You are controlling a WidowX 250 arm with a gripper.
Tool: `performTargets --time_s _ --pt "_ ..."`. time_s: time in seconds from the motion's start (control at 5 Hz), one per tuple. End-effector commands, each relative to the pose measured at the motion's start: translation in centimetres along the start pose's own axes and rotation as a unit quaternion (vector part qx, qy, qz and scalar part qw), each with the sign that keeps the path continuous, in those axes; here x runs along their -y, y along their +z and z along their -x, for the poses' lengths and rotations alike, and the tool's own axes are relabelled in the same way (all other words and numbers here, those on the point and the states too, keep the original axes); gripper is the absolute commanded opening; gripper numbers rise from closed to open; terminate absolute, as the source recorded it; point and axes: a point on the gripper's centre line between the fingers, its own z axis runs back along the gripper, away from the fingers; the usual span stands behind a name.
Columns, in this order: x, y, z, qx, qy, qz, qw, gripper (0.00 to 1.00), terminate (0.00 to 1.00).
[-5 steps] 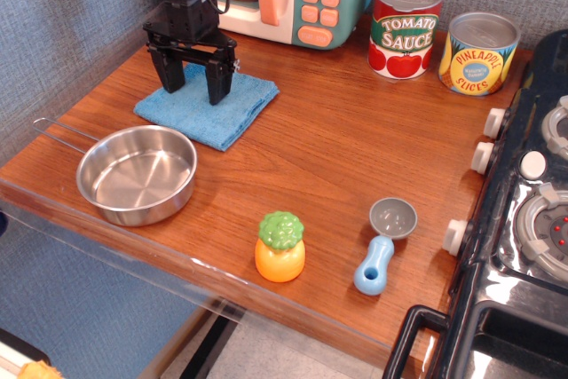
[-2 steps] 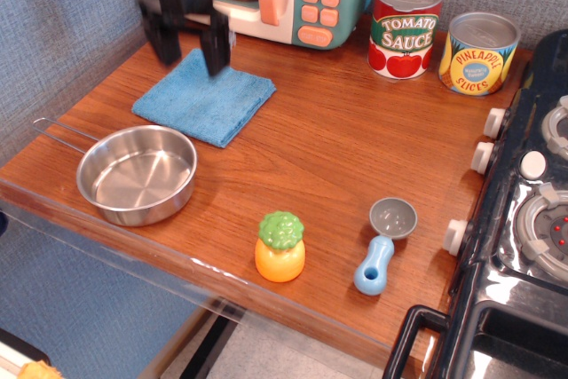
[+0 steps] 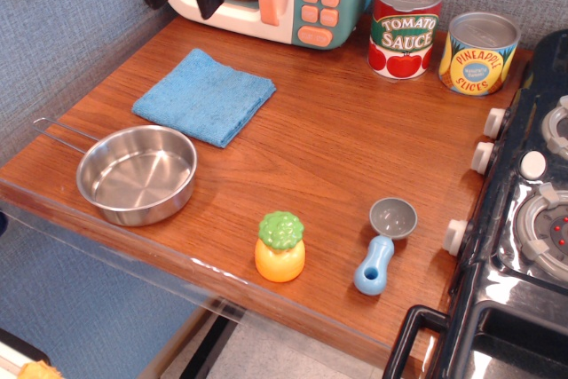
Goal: Move blue towel to the top left below microwave
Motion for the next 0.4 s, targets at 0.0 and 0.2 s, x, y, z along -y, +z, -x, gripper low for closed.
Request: performTargets --time_s 0.0,0.2 --pt "0.54 2.19 0.35 -0.011 -0.007 -0.06 0.9981 1.0 0.0" --pt "0.54 2.19 0.35 -0.011 -0.007 -0.06 0.9981 1.0 1.0"
